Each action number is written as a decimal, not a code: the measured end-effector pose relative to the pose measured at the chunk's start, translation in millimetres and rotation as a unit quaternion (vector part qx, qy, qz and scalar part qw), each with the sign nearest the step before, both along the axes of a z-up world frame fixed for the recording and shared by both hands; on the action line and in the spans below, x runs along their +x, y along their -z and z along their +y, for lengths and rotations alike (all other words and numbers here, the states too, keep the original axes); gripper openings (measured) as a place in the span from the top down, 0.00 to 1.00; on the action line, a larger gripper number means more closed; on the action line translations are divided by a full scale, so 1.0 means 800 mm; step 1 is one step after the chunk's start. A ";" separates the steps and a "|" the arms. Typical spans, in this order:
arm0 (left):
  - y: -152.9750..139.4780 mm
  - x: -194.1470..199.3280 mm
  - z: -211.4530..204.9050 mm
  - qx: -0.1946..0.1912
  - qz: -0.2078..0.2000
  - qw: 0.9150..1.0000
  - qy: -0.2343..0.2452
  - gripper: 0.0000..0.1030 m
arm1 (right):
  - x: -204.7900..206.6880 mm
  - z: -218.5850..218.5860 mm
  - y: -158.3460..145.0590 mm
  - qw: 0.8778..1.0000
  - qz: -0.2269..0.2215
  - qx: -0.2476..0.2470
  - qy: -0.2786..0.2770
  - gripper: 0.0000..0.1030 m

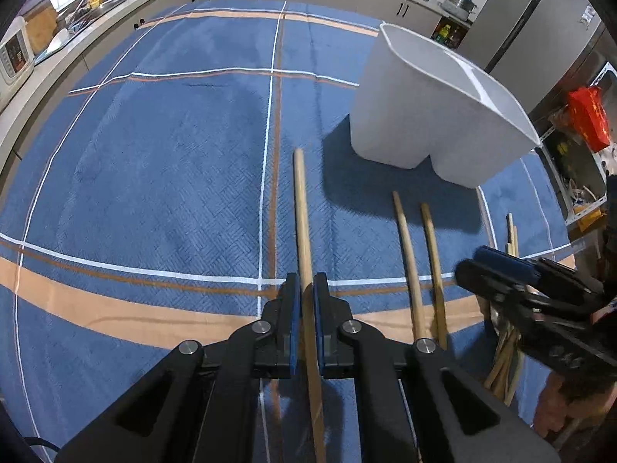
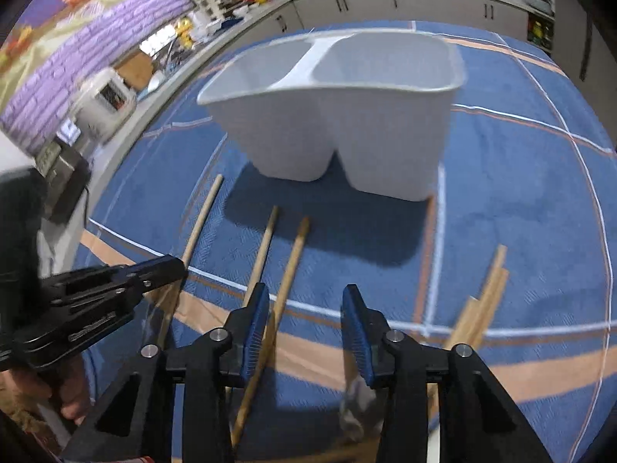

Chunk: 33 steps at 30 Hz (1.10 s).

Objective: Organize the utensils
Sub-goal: 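Close the left tool on one wooden chopstick while the right tool approaches another, then close the right tool on a wooden chopstick while the left tool holds its chopstick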

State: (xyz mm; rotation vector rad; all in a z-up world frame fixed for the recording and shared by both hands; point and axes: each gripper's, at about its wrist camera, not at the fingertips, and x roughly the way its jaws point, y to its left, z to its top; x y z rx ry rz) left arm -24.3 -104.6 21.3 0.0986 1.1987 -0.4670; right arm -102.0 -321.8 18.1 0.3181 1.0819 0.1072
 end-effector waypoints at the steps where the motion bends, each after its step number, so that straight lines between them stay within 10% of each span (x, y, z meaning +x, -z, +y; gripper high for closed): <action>1: 0.002 0.002 -0.001 0.001 0.003 1.000 0.000 0.94 | 0.005 0.005 0.004 1.000 0.004 -0.010 -0.003 0.66; 16: 0.008 0.058 -0.038 0.017 0.013 1.000 0.021 0.93 | 0.043 0.041 0.008 0.993 0.042 -0.113 -0.017 0.90; 24: 0.010 0.082 -0.039 0.003 0.016 0.999 0.034 0.93 | 0.059 0.046 0.012 0.989 0.087 -0.117 -0.012 0.88; 33: -0.001 0.058 -0.022 -0.026 -0.004 1.000 0.014 0.94 | 0.075 0.070 0.016 0.997 0.040 -0.062 0.012 0.94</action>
